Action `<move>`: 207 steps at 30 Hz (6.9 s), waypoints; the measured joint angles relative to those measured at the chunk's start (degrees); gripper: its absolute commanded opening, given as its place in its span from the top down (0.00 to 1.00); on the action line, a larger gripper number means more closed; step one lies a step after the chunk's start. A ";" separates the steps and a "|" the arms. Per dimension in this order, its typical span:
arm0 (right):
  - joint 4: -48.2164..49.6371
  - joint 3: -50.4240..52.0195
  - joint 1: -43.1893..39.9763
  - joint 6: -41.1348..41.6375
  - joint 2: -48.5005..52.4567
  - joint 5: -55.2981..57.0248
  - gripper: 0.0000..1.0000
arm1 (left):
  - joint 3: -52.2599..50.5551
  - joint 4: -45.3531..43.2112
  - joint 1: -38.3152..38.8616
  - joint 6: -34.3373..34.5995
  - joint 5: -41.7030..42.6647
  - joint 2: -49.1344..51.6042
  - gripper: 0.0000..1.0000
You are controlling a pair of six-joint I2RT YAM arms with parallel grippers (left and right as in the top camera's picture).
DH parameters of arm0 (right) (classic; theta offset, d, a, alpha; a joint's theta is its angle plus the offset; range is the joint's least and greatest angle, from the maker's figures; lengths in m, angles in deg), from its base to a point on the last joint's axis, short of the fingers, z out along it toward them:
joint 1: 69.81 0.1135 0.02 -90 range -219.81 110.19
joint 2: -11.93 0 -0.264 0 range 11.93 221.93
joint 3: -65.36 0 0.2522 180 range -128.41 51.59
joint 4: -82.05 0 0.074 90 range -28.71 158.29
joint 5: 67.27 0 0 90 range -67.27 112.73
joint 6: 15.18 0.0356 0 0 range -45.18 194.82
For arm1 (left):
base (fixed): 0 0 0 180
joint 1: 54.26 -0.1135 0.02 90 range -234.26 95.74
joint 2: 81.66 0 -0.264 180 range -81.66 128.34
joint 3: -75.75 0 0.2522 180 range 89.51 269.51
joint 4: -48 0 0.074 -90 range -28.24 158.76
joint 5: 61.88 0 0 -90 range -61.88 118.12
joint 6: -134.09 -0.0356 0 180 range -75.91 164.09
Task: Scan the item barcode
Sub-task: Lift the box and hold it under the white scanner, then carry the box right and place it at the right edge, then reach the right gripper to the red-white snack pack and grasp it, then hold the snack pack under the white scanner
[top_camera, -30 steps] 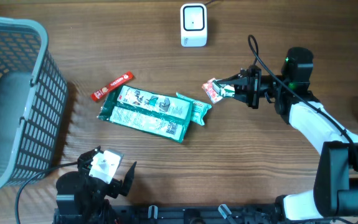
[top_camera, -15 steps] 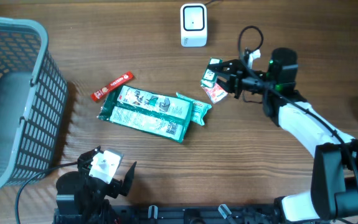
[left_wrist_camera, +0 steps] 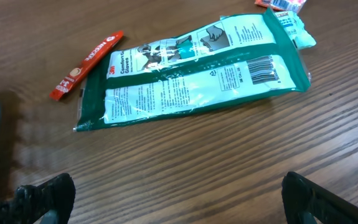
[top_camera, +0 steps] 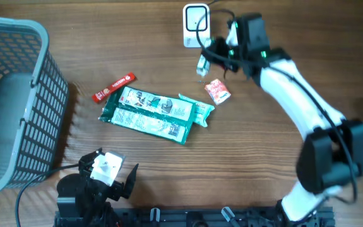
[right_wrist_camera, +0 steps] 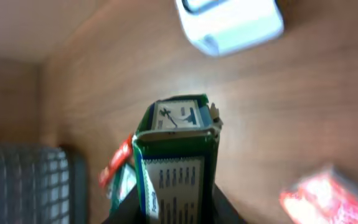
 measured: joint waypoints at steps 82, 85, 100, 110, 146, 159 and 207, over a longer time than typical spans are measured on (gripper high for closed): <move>-38.80 -25.03 -48.59 8.52 18.84 43.28 0.00 | 0.00 0.00 0.00 0.00 0.00 -0.02 0.00; -35.91 -25.05 -49.77 -3.76 18.86 34.69 0.00 | 0.00 0.00 0.00 0.00 0.00 -0.02 0.00; -44.09 -26.32 -20.87 -20.20 15.26 2.21 0.04 | 0.00 0.00 0.00 0.00 -0.02 -0.02 0.00; -25.99 -9.38 -7.45 -31.45 15.19 -2.91 0.18 | 0.00 0.02 0.00 0.00 -0.02 -0.02 0.00; -27.04 -1.38 -11.67 -35.19 19.58 -28.26 0.95 | 0.00 0.00 0.00 0.00 0.00 -0.02 0.00; -37.27 -1.36 -10.69 -33.90 19.74 -61.81 0.95 | 0.00 0.00 0.00 0.00 0.00 -0.02 0.00; 14.86 1.68 17.90 -36.20 -3.43 57.13 0.95 | 0.00 0.00 0.02 0.00 -0.02 -0.02 0.00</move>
